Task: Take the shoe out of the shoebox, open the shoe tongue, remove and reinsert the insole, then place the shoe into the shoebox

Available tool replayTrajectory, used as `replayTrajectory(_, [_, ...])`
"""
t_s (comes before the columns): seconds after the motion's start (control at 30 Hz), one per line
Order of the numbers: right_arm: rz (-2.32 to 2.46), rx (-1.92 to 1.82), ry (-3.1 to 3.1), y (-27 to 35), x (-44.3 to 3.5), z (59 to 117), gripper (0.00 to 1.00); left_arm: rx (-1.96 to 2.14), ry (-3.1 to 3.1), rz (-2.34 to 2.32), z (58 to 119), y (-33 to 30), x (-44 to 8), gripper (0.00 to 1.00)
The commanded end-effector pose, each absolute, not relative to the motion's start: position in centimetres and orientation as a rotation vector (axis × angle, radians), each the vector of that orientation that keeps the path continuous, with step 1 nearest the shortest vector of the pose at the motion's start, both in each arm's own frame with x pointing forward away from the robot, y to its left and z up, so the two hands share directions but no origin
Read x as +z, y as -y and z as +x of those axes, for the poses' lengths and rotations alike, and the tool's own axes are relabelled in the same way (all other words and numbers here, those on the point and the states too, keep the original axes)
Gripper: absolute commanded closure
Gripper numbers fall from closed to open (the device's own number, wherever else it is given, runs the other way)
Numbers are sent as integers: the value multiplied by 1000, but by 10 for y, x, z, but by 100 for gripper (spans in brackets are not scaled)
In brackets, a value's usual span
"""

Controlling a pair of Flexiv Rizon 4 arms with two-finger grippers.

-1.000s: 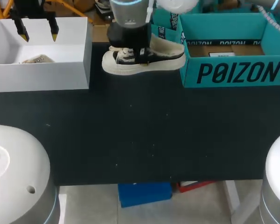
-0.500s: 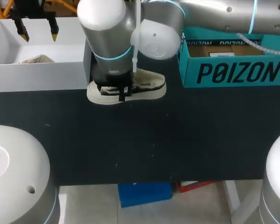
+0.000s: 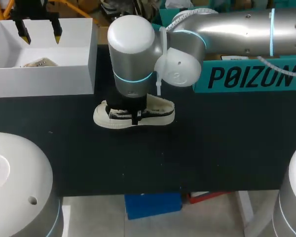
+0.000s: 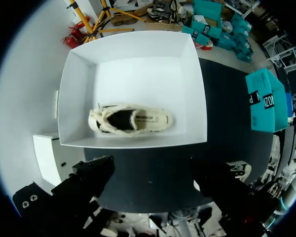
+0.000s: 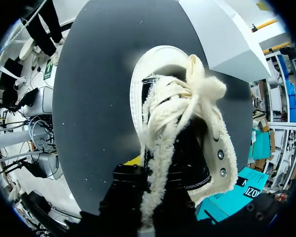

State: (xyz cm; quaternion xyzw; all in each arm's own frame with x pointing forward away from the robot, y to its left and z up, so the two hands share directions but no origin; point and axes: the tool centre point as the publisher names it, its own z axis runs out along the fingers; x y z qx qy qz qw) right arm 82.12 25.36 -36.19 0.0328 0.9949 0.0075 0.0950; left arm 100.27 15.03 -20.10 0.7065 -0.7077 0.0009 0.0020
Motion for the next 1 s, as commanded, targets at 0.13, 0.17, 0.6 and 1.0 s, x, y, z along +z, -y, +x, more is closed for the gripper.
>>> replayTrajectory(0.13, [76, 75, -2980, -253, -379, 824, 100, -1, 2220, 2218, 1002, -150, -200, 0])
replayTrajectory(0.17, [74, 78, -2984, -253, -381, 824, 100, -1, 2220, 2218, 1002, -150, -200, 0])
replayTrajectory(0.6, [63, 102, -3019, -257, -410, 820, 100, -1, 2220, 2218, 1002, -150, -200, 0])
replayTrajectory(1.0, [67, 108, -3034, -259, -409, 815, 0, -1, 2220, 2218, 1002, -150, -200, 0])
